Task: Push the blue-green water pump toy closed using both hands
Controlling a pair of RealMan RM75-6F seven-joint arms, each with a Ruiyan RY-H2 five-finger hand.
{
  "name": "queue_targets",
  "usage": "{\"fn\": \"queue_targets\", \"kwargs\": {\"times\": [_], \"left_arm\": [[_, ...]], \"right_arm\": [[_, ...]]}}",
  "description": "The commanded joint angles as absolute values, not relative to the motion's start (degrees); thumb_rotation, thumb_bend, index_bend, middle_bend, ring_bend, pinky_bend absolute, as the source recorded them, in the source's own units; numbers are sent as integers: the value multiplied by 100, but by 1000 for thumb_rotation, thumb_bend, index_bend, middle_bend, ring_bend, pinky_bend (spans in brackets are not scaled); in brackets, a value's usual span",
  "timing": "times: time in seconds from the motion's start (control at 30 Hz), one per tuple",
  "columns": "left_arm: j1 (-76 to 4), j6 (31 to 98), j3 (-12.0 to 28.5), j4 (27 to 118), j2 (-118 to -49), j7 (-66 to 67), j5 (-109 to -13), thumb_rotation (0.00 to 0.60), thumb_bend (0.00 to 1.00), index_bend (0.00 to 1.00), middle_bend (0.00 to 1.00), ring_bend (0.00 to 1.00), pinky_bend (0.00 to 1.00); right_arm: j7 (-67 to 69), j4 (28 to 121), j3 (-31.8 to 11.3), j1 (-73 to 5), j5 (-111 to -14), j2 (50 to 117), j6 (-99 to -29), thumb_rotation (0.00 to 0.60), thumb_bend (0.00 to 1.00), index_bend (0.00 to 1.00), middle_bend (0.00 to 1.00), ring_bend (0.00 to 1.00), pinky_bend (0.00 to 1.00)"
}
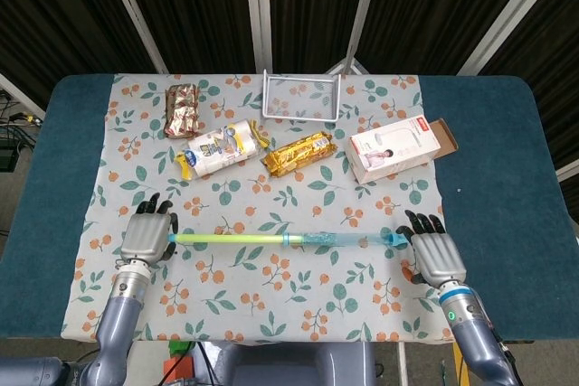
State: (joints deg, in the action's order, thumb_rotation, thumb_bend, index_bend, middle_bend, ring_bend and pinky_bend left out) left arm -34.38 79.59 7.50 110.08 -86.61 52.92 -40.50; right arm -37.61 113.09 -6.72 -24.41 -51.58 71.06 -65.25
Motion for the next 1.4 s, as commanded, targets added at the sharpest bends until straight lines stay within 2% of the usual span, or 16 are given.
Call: {"fn": "queue_targets", "kwargs": {"times": [0.03,0.23,1.0,1.4], "left_arm": [[-3454,7971,751,11007,-8664,5297,-4034,600,511,573,171,11,130],[-3503,8013,746,11055,-8656,5344,-4026,600,511,573,171,11,130],[-3624,8154,717,11133,-8680,5444,-3960,600,513,576,171,11,129],[-3648,8151,678,11128,-8684,5410,-3949,600,513,577,171,11,129]], "right_arm": [[-3771,11126,-735,-2540,-4993,7284,-6595,600,307,291,0,0,0],[-3831,10862,-781,-2707,-4725,7549,-6650,600,307,362,0,0,0],[-3747,10219,-740,-3045,-4230,8197,-6644,600,308,369,9,0,0],[-3721,10012,-697,-3155,-4126,8398,-6622,600,315,417,29,0,0]]}}
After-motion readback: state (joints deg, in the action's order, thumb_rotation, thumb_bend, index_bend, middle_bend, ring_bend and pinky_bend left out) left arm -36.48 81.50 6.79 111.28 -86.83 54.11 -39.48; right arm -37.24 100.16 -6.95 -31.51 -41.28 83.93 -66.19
